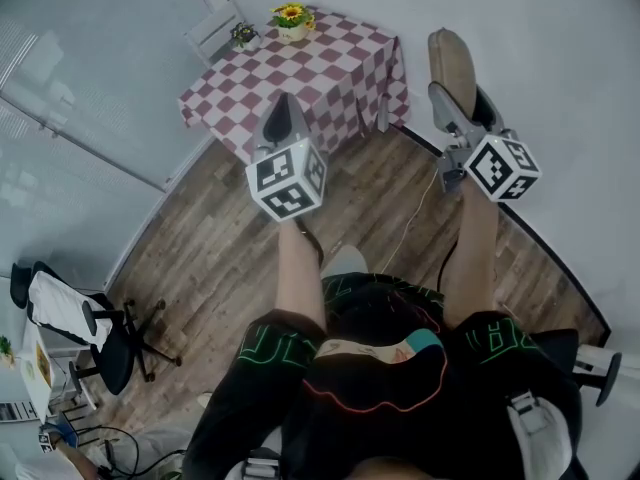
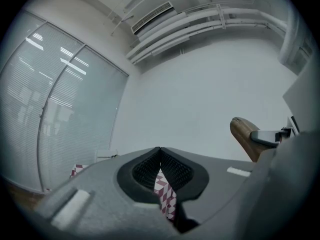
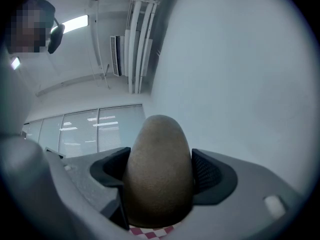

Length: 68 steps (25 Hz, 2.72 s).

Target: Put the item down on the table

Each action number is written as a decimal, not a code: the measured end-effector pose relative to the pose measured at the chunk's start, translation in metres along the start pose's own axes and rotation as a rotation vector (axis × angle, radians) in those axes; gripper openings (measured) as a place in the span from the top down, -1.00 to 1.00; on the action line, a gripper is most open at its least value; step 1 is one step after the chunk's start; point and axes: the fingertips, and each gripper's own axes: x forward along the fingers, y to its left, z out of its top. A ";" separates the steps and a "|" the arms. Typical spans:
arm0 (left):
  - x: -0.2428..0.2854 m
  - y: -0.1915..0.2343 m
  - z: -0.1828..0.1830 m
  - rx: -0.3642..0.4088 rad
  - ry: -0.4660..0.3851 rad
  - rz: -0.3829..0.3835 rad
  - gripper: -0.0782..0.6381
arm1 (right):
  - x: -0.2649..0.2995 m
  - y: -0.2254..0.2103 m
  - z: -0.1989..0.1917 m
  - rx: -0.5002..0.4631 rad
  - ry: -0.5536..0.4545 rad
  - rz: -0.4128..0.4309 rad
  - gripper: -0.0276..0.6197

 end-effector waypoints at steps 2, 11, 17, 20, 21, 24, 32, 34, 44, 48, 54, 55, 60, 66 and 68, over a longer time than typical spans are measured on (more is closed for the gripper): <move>0.002 0.007 -0.007 -0.019 0.006 0.014 0.76 | 0.004 0.000 -0.007 0.009 0.013 0.007 -0.27; 0.036 0.010 -0.034 -0.074 0.028 0.020 0.76 | 0.025 -0.019 -0.026 0.016 0.065 0.012 -0.27; 0.067 0.008 -0.059 -0.093 0.077 0.005 0.76 | 0.043 -0.036 -0.044 0.020 0.113 -0.001 -0.27; 0.084 0.008 -0.072 -0.084 0.113 -0.003 0.76 | 0.054 -0.050 -0.052 0.039 0.129 -0.019 -0.27; 0.090 0.009 -0.076 -0.081 0.122 -0.005 0.76 | 0.060 -0.055 -0.056 0.048 0.135 -0.022 -0.27; 0.106 0.017 -0.085 -0.079 0.136 -0.005 0.76 | 0.077 -0.065 -0.070 0.080 0.155 -0.030 -0.27; 0.155 0.053 -0.112 -0.067 0.205 0.006 0.76 | 0.138 -0.072 -0.108 0.166 0.196 -0.019 -0.27; 0.167 0.063 -0.119 -0.074 0.219 0.014 0.76 | 0.154 -0.073 -0.113 0.166 0.204 -0.017 -0.27; 0.244 0.099 -0.141 -0.056 0.222 -0.014 0.76 | 0.245 -0.080 -0.130 0.089 0.259 -0.032 -0.27; 0.282 0.103 -0.131 -0.058 0.186 -0.072 0.76 | 0.286 -0.082 -0.121 0.060 0.243 -0.039 -0.27; 0.322 0.130 -0.128 -0.104 0.173 -0.058 0.76 | 0.327 -0.079 -0.119 0.006 0.255 -0.048 -0.27; 0.327 0.131 -0.129 -0.109 0.172 -0.063 0.76 | 0.331 -0.080 -0.118 0.000 0.253 -0.055 -0.27; 0.345 0.132 -0.136 -0.152 0.175 -0.092 0.76 | 0.340 -0.085 -0.110 -0.046 0.247 -0.089 -0.27; 0.360 0.119 -0.135 -0.189 0.164 -0.134 0.76 | 0.340 -0.097 -0.088 -0.083 0.225 -0.139 -0.27; 0.360 0.125 -0.136 -0.212 0.167 -0.120 0.76 | 0.346 -0.095 -0.088 -0.092 0.220 -0.147 -0.27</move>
